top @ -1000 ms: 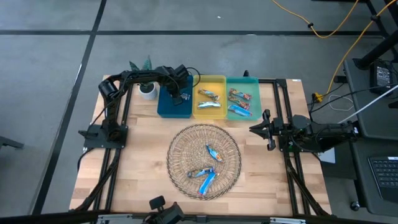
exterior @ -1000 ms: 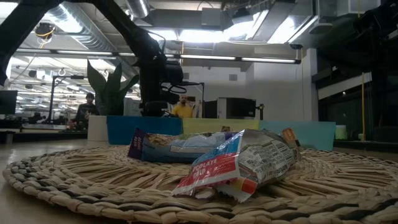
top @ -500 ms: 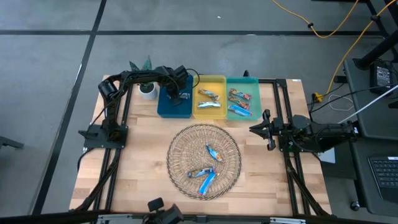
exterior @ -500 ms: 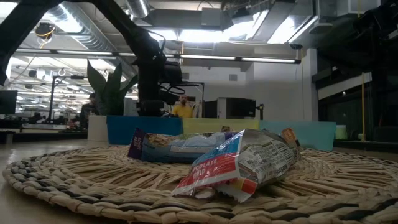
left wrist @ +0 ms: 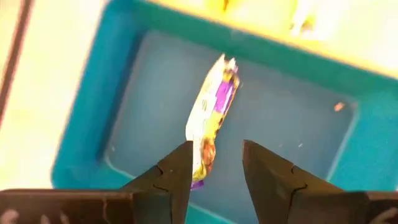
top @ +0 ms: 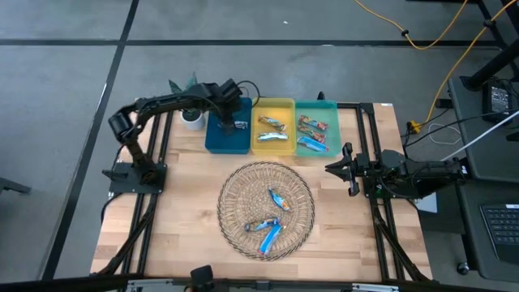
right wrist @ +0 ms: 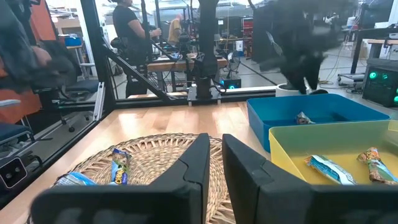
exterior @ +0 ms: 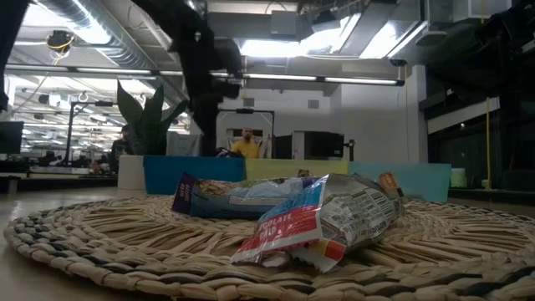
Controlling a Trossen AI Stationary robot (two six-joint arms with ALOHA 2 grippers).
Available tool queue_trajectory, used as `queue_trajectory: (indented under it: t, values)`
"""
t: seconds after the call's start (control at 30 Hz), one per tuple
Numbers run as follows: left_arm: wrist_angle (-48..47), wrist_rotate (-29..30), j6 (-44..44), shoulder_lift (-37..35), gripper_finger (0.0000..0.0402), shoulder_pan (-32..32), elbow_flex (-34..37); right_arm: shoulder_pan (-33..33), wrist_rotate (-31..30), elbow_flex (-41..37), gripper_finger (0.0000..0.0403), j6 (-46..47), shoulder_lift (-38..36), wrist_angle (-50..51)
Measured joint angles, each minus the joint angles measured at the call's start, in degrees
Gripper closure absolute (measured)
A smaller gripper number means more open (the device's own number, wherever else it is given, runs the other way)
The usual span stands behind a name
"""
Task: Pick and place Granola Bars by type
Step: Put the blue granola bar into the blue bin
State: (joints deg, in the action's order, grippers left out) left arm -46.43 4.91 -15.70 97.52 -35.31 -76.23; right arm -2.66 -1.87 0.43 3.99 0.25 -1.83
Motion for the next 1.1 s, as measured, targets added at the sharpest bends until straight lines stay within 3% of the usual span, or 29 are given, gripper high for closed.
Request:
queue_trajectory:
  t: [0.27, 0.6, 0.9, 1.1]
  values:
    - [1.35, -0.45, 0.39, -10.43, 0.0269, 3.0, 0.0, 0.0, 0.0, 0.0, 0.0354, 0.0, 0.0, 0.0]
    - [4.29, -12.15, 2.05, -21.45, 0.027, 9.53, 0.0, 0.0, 0.0, 0.0, 0.0354, 0.0, -0.02, 0.02]
    - [7.81, -20.5, 1.2, -26.29, 0.027, 19.88, 0.0, -0.02, 0.01, 0.0, 0.0354, 0.0, -0.02, 0.01]
    - [7.71, -21.04, 1.87, -26.67, 0.027, 28.76, 0.0, -0.01, 0.01, 0.0, 0.0354, 0.0, 0.0, 0.01]
